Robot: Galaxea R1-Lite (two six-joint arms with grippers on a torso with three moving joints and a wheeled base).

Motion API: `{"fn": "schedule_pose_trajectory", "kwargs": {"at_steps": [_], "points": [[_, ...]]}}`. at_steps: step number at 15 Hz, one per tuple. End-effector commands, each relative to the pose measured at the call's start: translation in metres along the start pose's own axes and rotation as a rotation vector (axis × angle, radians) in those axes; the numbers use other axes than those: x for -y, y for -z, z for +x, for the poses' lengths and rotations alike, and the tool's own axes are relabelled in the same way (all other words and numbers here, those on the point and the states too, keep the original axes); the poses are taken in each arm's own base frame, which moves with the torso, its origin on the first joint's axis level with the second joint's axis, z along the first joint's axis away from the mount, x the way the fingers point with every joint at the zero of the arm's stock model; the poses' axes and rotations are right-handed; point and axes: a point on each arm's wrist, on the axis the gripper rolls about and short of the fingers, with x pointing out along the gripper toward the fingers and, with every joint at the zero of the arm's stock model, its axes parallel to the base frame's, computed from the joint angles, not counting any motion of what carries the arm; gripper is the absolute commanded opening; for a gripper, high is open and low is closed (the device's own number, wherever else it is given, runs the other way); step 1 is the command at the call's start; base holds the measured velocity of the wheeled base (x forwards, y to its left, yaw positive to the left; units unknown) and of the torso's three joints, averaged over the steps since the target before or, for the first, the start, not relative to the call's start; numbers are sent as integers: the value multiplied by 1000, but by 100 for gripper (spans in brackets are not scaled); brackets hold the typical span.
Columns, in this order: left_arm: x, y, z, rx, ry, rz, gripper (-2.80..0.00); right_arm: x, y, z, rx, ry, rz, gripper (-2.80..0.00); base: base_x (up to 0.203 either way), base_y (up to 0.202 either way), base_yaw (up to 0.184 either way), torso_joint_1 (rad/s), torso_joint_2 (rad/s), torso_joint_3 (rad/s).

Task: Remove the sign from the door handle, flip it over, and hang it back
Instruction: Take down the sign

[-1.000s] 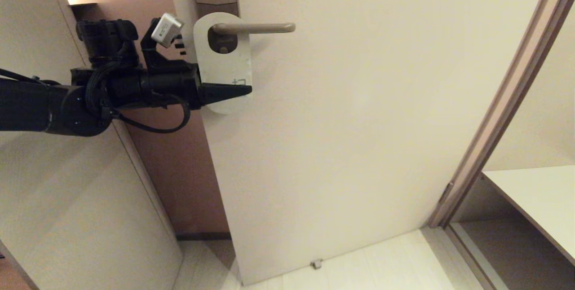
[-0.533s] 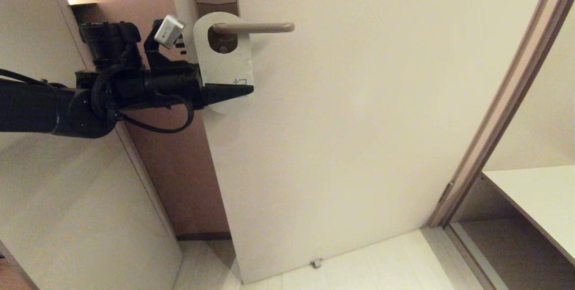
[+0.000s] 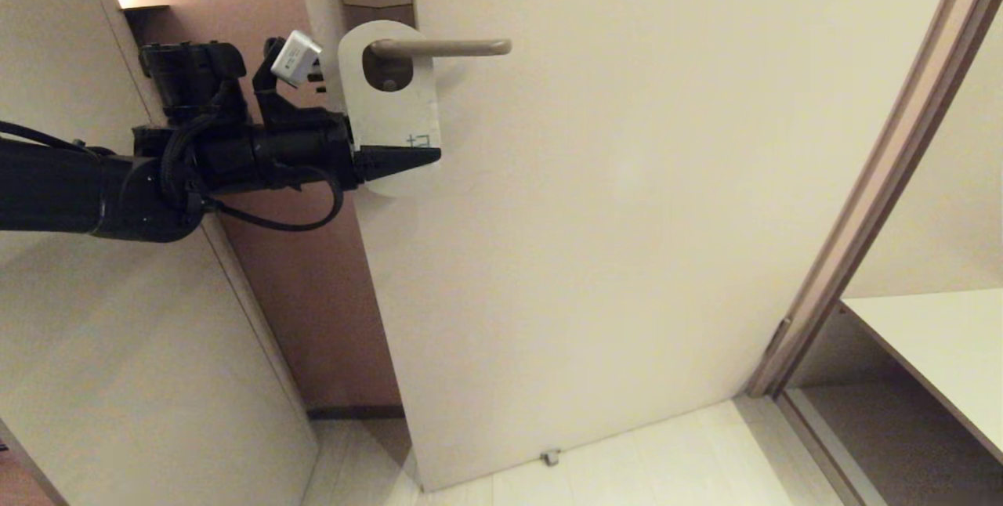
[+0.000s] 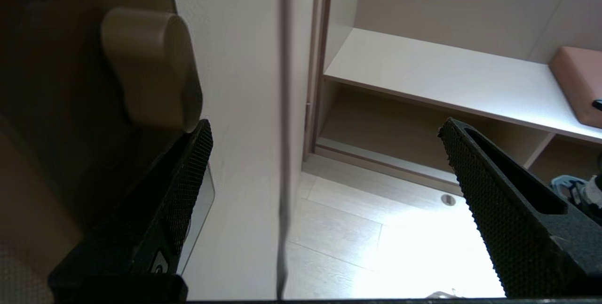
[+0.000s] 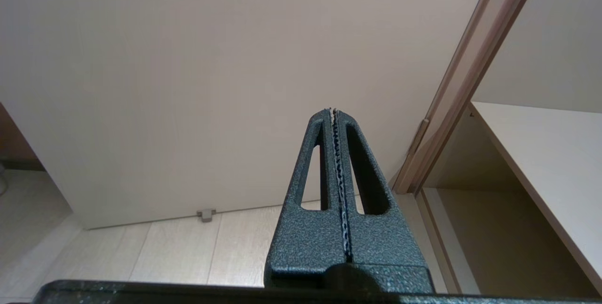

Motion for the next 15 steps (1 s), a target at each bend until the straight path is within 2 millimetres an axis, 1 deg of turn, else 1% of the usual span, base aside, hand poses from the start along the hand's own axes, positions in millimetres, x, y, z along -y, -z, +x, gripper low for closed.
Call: {"fn": "schedule_pose_trajectory", "kwargs": {"at_steps": [1, 5, 6, 12, 15], "points": [[1, -1, 0, 4, 6, 9, 0, 0, 0, 0, -1, -1, 0, -280, 0, 0, 0, 0, 0, 0], [0, -2, -1, 14, 4, 25, 0, 0, 0, 0, -1, 0, -1, -280, 0, 0, 0, 0, 0, 0], [-1, -2, -1, 17, 4, 28, -280, 0, 0, 0, -1, -1, -1, -280, 0, 0, 0, 0, 0, 0], [-1, -4, -3, 18, -3, 25, -280, 0, 0, 0, -1, -1, 0, -280, 0, 0, 0, 0, 0, 0], [1, -6, -4, 21, -42, 29, -280, 0, 0, 0, -1, 0, -1, -280, 0, 0, 0, 0, 0, 0]]}}
